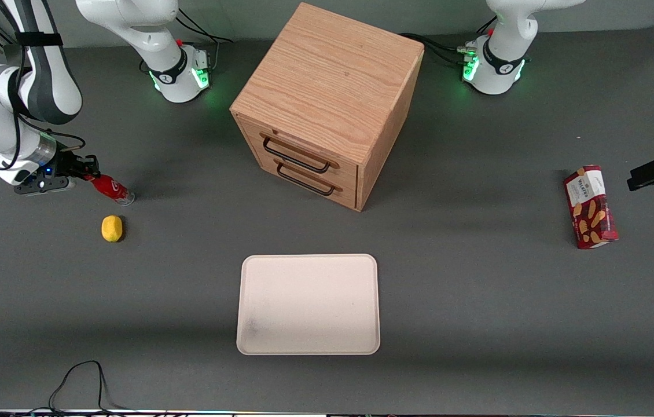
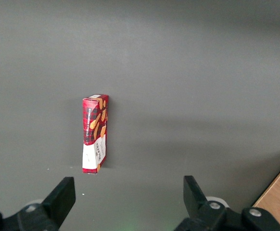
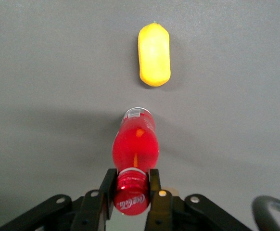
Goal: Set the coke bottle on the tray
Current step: 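Lift the red bottle with the right gripper off the table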
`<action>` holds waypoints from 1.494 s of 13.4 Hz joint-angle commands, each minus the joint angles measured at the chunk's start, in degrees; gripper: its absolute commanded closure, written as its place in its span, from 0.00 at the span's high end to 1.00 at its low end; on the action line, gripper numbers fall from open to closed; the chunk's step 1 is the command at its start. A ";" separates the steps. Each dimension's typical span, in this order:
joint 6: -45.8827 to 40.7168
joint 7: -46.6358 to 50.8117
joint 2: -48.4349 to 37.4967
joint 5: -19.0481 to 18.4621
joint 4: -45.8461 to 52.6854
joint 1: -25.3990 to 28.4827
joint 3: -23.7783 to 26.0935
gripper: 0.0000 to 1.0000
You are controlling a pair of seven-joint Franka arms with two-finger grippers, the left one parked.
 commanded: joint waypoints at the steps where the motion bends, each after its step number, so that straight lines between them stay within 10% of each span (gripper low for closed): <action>1: 1.20 -1.45 -0.94 -1.05 -1.06 -0.44 -0.14 0.00; 7: -3.78 -0.39 -2.69 -0.96 2.09 -0.35 0.21 0.00; 20: -44.57 4.17 8.36 -0.08 46.54 1.13 4.61 0.00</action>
